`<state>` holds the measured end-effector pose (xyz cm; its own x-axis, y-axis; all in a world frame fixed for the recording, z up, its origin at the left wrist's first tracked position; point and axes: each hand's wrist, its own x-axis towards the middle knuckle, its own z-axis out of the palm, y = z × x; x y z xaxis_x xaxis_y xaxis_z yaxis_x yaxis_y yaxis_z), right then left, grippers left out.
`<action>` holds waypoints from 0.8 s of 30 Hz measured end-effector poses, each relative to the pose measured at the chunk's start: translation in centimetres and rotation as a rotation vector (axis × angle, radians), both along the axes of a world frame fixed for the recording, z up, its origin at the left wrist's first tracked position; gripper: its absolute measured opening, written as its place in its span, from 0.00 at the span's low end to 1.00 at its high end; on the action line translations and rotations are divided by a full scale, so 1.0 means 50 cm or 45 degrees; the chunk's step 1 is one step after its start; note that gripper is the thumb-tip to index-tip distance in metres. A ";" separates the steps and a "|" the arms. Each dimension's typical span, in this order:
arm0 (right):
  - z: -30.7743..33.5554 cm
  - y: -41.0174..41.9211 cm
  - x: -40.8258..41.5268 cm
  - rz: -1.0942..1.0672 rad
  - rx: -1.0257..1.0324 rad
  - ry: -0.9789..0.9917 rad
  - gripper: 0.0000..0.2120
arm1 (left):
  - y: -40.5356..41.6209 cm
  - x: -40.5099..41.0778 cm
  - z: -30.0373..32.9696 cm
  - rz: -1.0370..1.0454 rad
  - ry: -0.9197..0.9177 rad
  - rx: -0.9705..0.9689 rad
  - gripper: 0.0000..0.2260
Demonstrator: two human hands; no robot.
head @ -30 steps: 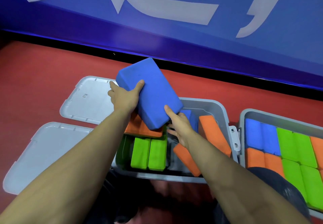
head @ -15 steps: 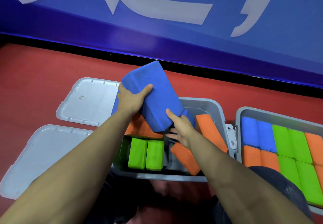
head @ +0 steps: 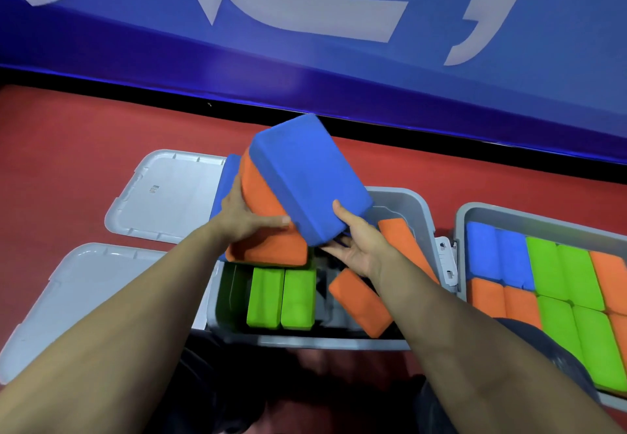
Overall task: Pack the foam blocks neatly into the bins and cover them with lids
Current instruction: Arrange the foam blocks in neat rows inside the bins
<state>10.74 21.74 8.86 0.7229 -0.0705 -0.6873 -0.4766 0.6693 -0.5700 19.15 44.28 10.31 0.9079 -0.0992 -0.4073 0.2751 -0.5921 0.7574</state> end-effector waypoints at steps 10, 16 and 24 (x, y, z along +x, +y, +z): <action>0.004 -0.234 -0.026 -0.447 -0.344 0.156 0.23 | -0.030 -0.028 0.007 -0.010 -0.384 0.631 0.56; -0.042 -0.377 -0.045 -0.430 -0.559 0.348 0.30 | -0.054 -0.025 0.005 -0.273 -0.549 0.766 0.41; -0.219 -0.489 -0.043 -0.469 -0.930 0.656 0.58 | -0.106 -0.032 0.007 -0.654 -0.565 0.844 0.33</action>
<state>8.62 -2.73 -2.11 0.1920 -0.7682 -0.6107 -0.6155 0.3904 -0.6847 17.57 38.99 10.66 0.9029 -0.4020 -0.1522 -0.3710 -0.9076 0.1964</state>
